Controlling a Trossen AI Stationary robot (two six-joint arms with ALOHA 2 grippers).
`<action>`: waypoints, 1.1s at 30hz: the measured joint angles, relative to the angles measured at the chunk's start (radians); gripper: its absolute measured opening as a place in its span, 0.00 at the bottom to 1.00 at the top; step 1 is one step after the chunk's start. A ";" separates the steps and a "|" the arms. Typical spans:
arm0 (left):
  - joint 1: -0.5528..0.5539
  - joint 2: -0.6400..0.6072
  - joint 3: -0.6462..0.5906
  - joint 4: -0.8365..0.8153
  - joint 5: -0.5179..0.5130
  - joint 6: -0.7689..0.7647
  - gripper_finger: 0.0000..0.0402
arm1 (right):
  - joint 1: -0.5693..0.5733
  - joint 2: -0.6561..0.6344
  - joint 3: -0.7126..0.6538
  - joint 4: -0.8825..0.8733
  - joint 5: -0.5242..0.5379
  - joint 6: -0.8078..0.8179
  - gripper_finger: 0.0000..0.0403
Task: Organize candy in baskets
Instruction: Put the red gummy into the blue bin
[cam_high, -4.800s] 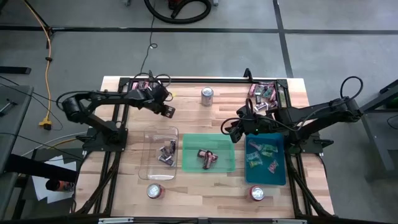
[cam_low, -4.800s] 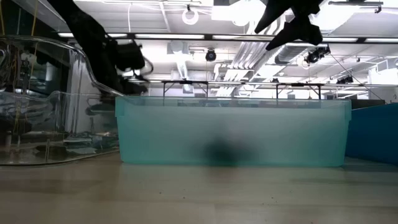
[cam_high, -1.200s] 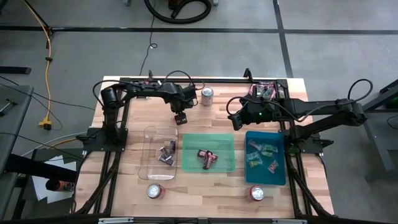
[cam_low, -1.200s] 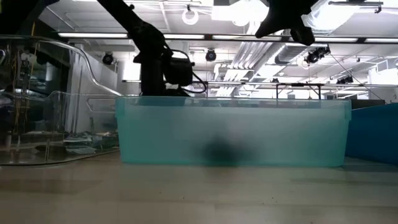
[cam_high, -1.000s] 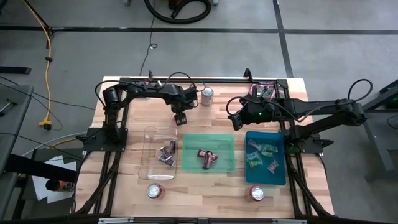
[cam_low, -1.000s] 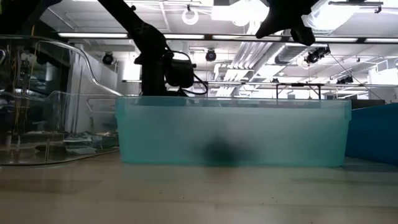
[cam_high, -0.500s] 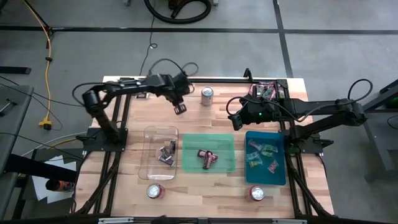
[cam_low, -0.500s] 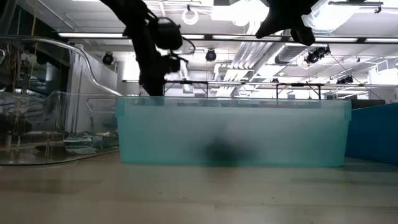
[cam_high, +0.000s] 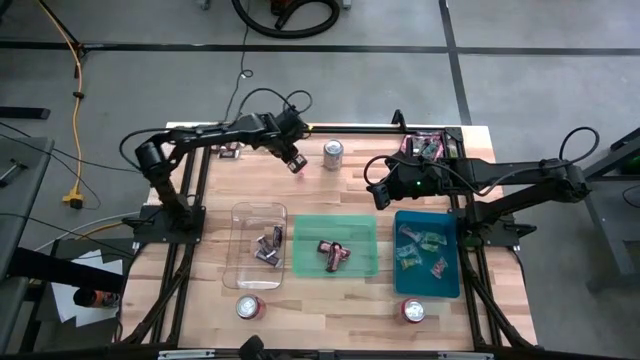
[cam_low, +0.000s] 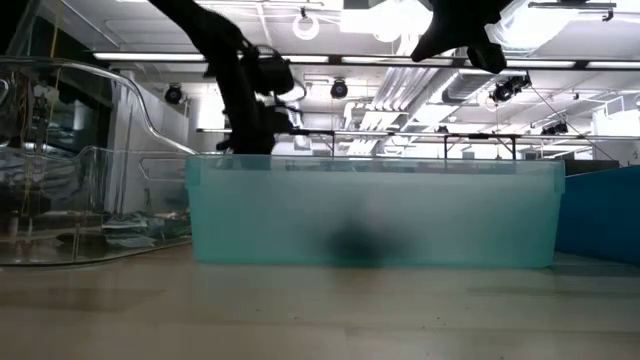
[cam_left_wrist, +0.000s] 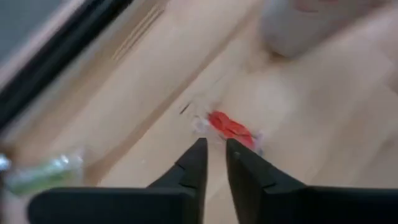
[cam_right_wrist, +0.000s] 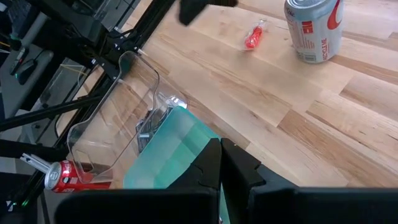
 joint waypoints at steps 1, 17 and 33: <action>0.008 0.021 0.000 0.002 0.007 -0.057 0.16 | 0.000 0.000 0.000 0.000 0.000 0.000 0.00; -0.019 0.164 0.000 0.051 0.027 -0.475 0.59 | 0.000 0.000 0.000 -0.006 0.001 -0.010 0.00; -0.066 0.169 0.000 0.055 0.056 -0.604 0.60 | 0.000 0.000 0.000 -0.008 0.001 -0.011 0.00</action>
